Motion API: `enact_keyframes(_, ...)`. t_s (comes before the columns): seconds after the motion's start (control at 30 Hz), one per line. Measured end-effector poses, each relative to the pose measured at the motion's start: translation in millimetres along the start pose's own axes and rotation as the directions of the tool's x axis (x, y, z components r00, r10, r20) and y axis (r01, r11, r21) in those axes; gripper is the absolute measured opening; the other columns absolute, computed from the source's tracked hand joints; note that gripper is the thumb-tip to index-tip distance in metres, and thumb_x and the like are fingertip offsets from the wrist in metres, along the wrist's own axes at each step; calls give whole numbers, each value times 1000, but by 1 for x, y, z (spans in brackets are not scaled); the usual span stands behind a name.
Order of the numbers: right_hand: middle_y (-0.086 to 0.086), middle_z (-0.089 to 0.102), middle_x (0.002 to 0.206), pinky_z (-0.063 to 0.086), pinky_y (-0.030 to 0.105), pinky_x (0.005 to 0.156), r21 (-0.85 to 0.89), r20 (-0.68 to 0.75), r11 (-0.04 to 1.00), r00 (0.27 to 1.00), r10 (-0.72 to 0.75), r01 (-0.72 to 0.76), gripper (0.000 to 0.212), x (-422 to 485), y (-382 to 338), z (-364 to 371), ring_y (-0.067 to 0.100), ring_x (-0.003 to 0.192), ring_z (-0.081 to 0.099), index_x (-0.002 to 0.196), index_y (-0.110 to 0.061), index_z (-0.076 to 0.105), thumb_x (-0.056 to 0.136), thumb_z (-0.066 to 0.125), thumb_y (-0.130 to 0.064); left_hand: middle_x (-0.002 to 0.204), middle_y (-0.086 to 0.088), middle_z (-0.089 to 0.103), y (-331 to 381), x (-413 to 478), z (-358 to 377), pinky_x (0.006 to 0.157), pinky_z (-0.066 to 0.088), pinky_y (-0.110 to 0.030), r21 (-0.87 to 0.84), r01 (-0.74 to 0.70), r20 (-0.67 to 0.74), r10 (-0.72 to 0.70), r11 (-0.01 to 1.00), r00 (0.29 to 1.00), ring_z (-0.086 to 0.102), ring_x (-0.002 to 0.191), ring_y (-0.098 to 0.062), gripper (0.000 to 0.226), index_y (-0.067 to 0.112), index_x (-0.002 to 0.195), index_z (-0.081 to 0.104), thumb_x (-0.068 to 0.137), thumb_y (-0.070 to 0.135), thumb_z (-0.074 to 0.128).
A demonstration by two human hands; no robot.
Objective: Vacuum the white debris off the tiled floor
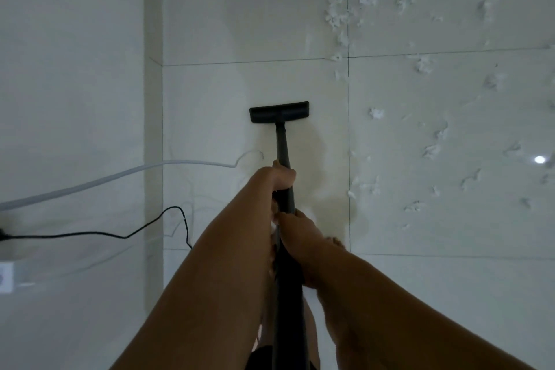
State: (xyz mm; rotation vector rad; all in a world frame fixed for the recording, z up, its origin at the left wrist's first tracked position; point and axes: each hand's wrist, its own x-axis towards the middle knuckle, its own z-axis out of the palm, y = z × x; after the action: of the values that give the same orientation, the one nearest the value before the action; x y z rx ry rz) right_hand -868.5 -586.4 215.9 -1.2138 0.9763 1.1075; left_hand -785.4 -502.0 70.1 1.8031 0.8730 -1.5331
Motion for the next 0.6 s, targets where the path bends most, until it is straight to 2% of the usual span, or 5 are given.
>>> enact_keyframes(0.13,9,60,64,50,27,47,-49,21,998,999,48,-46,52,-21,43,-27,20,41,58,146,-32,40,97,47,-17,136,-19,61,-40,35,52,97,56,-52,-6,8,-8,-8,1000,1000,67,114,-36,90,37,157,17,72,46,45)
enact_keyframes(0.23,5,59,76,40,11,34,-179,-25,984,1000,-2,-2,40,-36,70,-39,10,48,58,143,-19,47,103,47,-15,139,-20,57,-55,3,77,102,53,-52,-22,0,23,0,1000,1000,63,118,-37,80,34,161,10,88,43,44)
enact_keyframes(0.33,2,59,83,40,11,33,-128,21,988,996,91,-88,25,-57,86,-42,10,63,57,129,-14,55,105,48,-16,145,-18,50,-68,-26,95,105,48,-45,15,-10,1,10,1000,1000,56,123,-34,69,23,163,12,102,37,41)
enact_keyframes(0.5,3,61,82,49,21,51,-104,18,982,987,159,-156,19,-69,117,-48,14,62,58,122,-15,54,104,48,-16,149,-15,46,-91,-40,121,111,43,-45,70,-36,4,35,997,999,53,122,-32,66,14,163,15,106,37,39)
enact_keyframes(0.6,7,63,86,54,30,64,-134,5,982,990,138,-136,20,-76,139,-52,18,63,59,122,-17,52,103,49,-20,147,-16,47,-102,-47,137,97,46,-40,59,-41,21,40,997,999,53,109,-28,65,17,163,12,107,35,38)
